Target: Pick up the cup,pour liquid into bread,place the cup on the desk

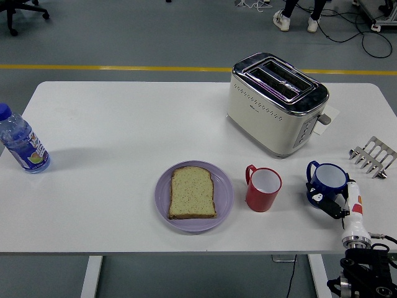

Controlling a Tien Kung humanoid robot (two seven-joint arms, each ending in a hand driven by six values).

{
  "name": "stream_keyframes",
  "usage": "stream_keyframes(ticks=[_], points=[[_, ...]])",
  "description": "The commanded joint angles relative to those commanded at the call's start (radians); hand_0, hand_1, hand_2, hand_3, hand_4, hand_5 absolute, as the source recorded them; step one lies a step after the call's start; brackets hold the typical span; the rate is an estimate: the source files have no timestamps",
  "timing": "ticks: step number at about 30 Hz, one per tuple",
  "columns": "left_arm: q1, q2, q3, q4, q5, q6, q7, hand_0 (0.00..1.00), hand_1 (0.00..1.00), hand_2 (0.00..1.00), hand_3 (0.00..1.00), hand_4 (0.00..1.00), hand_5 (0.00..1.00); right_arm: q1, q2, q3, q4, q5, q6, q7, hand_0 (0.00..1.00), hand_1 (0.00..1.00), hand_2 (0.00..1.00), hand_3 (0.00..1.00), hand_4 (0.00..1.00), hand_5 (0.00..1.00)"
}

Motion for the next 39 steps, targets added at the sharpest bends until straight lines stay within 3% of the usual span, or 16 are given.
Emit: stream_keyframes(ticks=[4, 5, 13, 22, 23, 28, 30, 34, 39], points=[[0.003, 0.0, 0.003, 0.0, -0.001, 0.0, 0.0, 0.635, 0.646, 0.657, 0.552, 0.321, 0.836, -0.005, 0.0, 0.006, 0.004, -0.008, 0.0, 0.006, 0.775, 0.636, 0.802, 0.919, 0.883, 0.104], [0.003, 0.0, 0.004, 0.001, -0.001, 0.0, 0.0, 0.634, 0.645, 0.656, 0.551, 0.323, 0.835, -0.006, 0.0, 0.007, 0.004, -0.013, 0.0, 0.001, 0.83, 0.67, 0.833, 0.954, 0.903, 0.109], [0.009, -0.001, 0.013, 0.001, -0.003, 0.0, 0.0, 0.635, 0.646, 0.657, 0.552, 0.322, 0.836, -0.018, -0.001, 0.012, -0.004, -0.041, 0.0, -0.026, 0.847, 0.677, 0.845, 0.969, 0.913, 0.105], [0.011, -0.001, 0.015, 0.001, -0.002, 0.0, 0.0, 0.635, 0.646, 0.657, 0.551, 0.322, 0.836, -0.026, 0.001, 0.03, 0.013, -0.045, 0.001, 0.0, 0.858, 0.686, 0.883, 0.998, 0.922, 0.104], [0.012, -0.001, 0.014, 0.001, -0.003, 0.0, 0.0, 0.635, 0.646, 0.657, 0.551, 0.322, 0.837, -0.027, 0.001, 0.033, 0.016, -0.046, 0.002, 0.0, 0.898, 0.731, 0.92, 0.998, 0.937, 0.109], [0.009, 0.0, 0.009, 0.001, 0.0, 0.0, 0.0, 0.635, 0.646, 0.657, 0.551, 0.322, 0.837, -0.032, 0.0, 0.051, 0.037, -0.059, 0.011, 0.004, 0.898, 0.731, 0.92, 0.998, 0.937, 0.109], [0.008, -0.001, 0.006, 0.0, 0.001, 0.0, 0.0, 0.635, 0.645, 0.657, 0.551, 0.322, 0.836, -0.034, -0.001, 0.058, 0.047, -0.067, 0.014, 0.001, 0.939, 0.785, 0.955, 0.998, 0.935, 0.108], [0.005, -0.001, 0.002, 0.0, 0.003, 0.0, 0.0, 0.635, 0.645, 0.657, 0.551, 0.322, 0.836, -0.046, -0.009, 0.077, 0.096, -0.093, 0.014, -0.007, 0.939, 0.785, 0.955, 0.998, 0.935, 0.108], [0.001, 0.0, -0.001, 0.0, 0.004, 0.0, 0.0, 0.635, 0.645, 0.657, 0.552, 0.322, 0.835, -0.061, -0.026, 0.115, 0.211, -0.156, 0.0, -0.029, 0.953, 0.798, 0.964, 0.998, 0.936, 0.107]])
